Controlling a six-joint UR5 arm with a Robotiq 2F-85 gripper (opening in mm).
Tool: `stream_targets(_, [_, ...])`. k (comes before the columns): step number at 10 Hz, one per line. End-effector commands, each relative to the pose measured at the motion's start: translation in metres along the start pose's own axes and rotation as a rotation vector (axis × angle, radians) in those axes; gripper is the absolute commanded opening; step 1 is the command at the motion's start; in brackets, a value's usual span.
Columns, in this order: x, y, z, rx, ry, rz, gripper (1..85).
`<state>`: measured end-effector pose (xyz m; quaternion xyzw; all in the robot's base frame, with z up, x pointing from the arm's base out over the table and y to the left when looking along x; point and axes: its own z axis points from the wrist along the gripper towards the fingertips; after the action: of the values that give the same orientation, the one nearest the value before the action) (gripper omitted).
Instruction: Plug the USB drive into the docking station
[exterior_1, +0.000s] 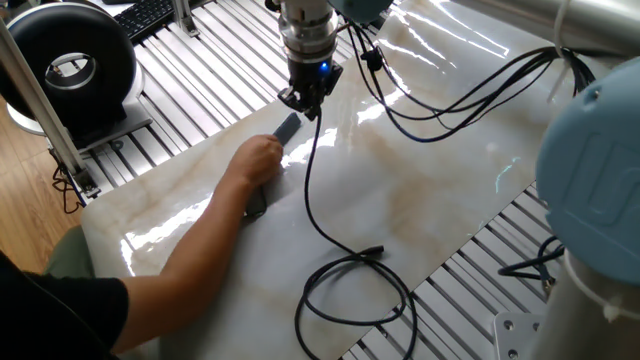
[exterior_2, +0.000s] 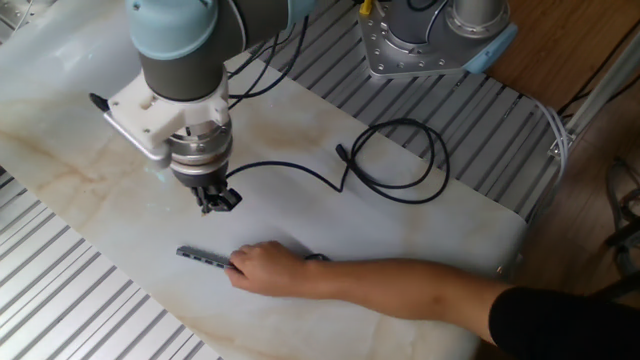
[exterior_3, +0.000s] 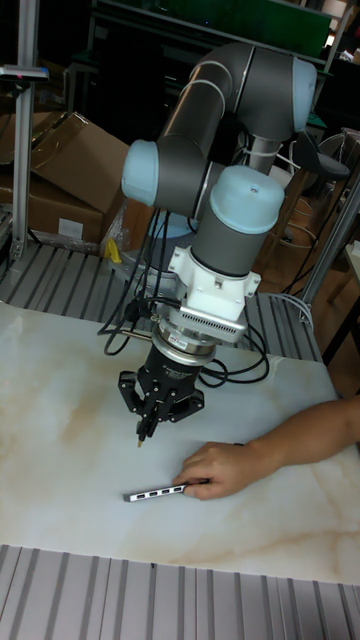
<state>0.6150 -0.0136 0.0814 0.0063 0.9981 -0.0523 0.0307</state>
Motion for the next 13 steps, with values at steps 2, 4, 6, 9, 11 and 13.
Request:
stream_targets(2, [-0.003, 0.017, 0.011, -0.063, 0.007, 0.031, 1.3])
stream_targets(4, [-0.001, 0.025, 0.014, -0.079, 0.033, 0.116, 1.3])
stream_targets(6, [0.002, 0.019, 0.012, -0.041, 0.047, 0.148, 1.3])
stream_targets(9, [-0.003, 0.027, 0.008, -0.084, 0.057, 0.244, 1.3])
stream_targets(11, [0.002, 0.021, 0.0, -0.087, 0.111, 0.253, 1.3])
stream_targets(13, [0.0, 0.014, 0.001, -0.101, 0.134, 0.264, 1.3])
